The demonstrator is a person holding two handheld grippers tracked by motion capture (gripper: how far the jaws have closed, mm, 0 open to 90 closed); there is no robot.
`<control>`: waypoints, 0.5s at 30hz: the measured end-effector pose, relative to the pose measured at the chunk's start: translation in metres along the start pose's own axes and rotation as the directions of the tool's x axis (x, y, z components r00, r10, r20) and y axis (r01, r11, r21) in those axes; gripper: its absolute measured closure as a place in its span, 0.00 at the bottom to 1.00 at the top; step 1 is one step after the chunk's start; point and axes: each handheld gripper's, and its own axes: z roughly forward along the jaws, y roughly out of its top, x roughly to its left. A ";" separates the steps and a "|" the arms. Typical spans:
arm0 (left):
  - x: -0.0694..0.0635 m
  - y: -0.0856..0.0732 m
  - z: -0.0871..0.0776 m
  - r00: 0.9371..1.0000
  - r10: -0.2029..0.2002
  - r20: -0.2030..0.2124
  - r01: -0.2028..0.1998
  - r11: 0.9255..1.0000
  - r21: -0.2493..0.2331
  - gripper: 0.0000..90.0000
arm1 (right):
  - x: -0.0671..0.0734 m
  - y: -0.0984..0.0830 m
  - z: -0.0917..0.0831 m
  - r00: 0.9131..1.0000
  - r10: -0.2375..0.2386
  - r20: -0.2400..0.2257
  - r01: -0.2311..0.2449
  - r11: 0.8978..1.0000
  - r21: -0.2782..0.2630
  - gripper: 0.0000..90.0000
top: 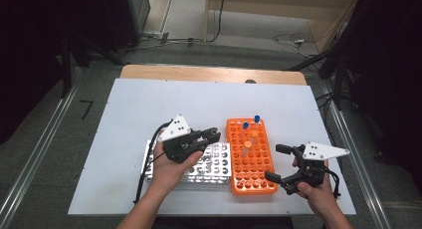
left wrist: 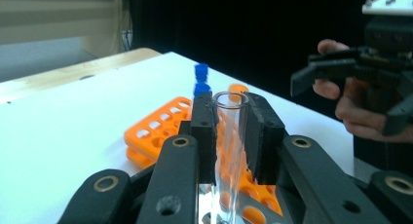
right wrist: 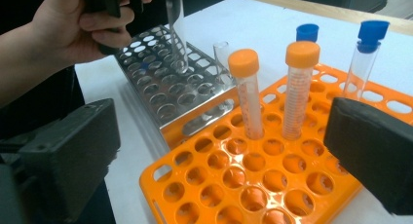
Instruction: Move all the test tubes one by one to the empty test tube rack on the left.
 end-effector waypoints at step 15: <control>0.008 -0.006 0.019 0.995 -0.016 -0.100 0.017 1.000 0.001 0.86 | -0.009 -0.006 -0.005 0.999 0.021 0.044 -0.021 1.000 -0.006 0.00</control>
